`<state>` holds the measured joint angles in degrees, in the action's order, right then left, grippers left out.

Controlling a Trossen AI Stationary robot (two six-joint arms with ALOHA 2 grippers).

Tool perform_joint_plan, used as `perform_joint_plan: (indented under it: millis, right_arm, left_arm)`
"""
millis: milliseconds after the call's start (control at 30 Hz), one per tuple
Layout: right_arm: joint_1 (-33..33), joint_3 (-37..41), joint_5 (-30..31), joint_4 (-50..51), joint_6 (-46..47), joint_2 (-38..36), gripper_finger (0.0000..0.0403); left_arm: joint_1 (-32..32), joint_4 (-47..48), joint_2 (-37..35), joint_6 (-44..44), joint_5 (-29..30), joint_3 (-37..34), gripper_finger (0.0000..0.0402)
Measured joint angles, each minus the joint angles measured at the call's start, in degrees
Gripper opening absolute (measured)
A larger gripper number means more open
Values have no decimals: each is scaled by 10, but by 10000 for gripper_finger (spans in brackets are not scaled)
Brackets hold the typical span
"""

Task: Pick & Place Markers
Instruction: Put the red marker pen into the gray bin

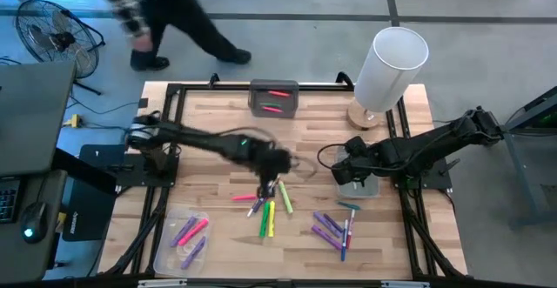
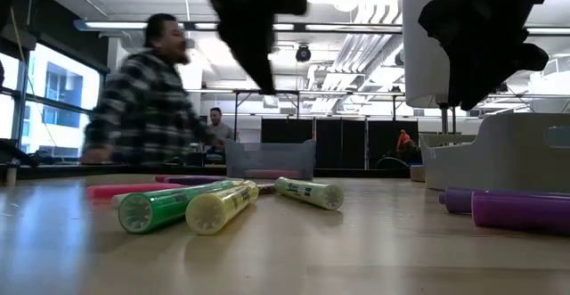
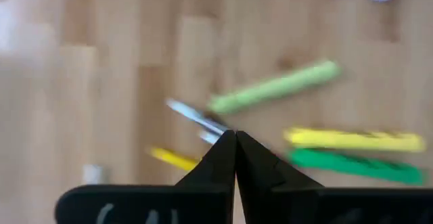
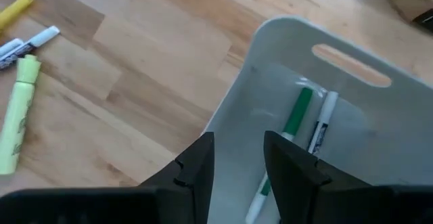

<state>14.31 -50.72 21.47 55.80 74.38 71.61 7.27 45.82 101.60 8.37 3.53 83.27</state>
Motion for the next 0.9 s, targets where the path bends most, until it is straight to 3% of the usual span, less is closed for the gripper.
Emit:
perform_joint_plan:
  millis: [100, 233, 400, 533, 733, 900]
  right_arm:
    - [2, 0, -6, -8, -1, 0, 113]
    - [15, 0, -3, -29, -9, 0, 85]
    - [25, 0, -7, -68, -15, 0, 10]
    - [38, -27, -12, -80, -3, 4, 5]
    - [94, -177, 5, -23, 27, 91, 1]
    - [131, -365, -34, 161, 103, 234, 0]
  left_arm:
    - [35, -64, -62, 63, 4, -100, 3]
    - [81, -118, -153, 139, 54, -204, 2]
    - [132, -112, -256, 193, 123, -279, 1]
    - [163, -106, -330, 205, 164, -317, 1]
    - [189, -92, -409, 223, 181, -364, 0]
    - [195, -79, -433, 221, 178, -373, 0]
